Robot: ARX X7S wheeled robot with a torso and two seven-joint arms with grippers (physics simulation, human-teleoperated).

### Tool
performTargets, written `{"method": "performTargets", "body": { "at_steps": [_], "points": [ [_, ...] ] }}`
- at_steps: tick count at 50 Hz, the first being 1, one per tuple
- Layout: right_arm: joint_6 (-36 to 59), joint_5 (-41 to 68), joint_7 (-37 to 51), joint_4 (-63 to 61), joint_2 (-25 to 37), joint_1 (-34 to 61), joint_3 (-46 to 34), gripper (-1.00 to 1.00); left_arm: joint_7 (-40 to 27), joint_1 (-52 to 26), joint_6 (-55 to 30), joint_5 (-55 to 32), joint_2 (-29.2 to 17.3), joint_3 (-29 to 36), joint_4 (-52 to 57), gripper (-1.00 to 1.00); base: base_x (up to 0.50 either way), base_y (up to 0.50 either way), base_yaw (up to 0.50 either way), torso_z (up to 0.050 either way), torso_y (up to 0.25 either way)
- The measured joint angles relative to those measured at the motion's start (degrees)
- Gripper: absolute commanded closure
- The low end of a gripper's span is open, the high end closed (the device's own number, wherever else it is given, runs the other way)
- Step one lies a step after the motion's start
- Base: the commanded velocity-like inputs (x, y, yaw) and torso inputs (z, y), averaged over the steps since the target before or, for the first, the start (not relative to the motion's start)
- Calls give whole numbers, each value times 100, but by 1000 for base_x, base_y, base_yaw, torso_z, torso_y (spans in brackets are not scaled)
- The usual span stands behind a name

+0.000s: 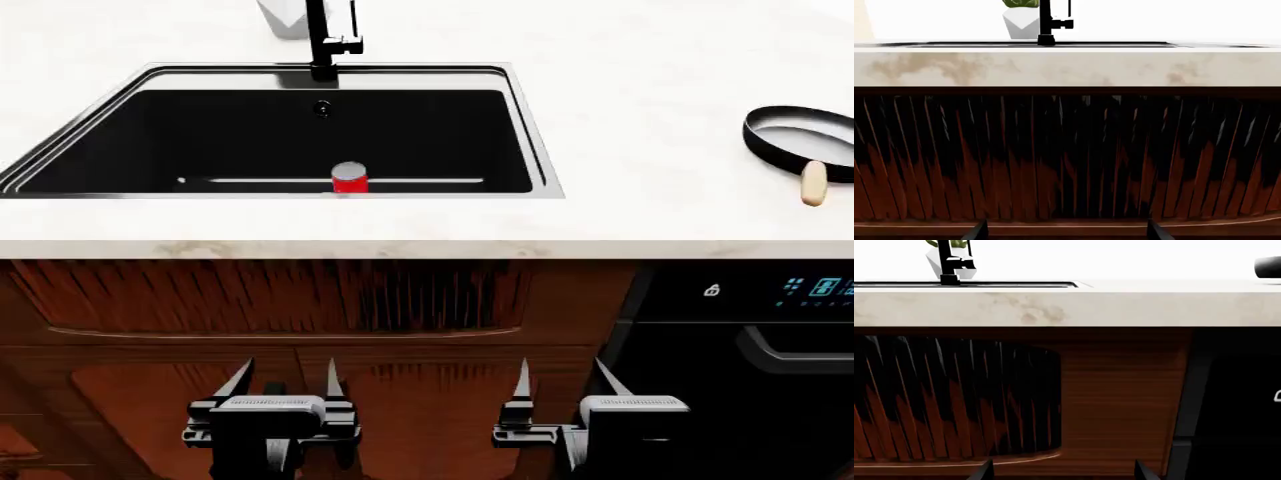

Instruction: Pick the teapot and pot and place them in the sink. Then turn on the water.

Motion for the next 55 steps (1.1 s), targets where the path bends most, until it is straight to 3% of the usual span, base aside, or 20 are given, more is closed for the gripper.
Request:
{"method": "performTargets", "body": {
  "at_steps": [13,55],
  "points": [
    [69,52,273,50,141,32,-196,-100,-133,34,36,-156,-165,197,90,-100,0,-6,0,26,3],
    [339,568,666,-127,497,56,-572,-100,-378,47,-13,-595,-568,650,244,-100,0,-500,0,50,6]
  ]
}}
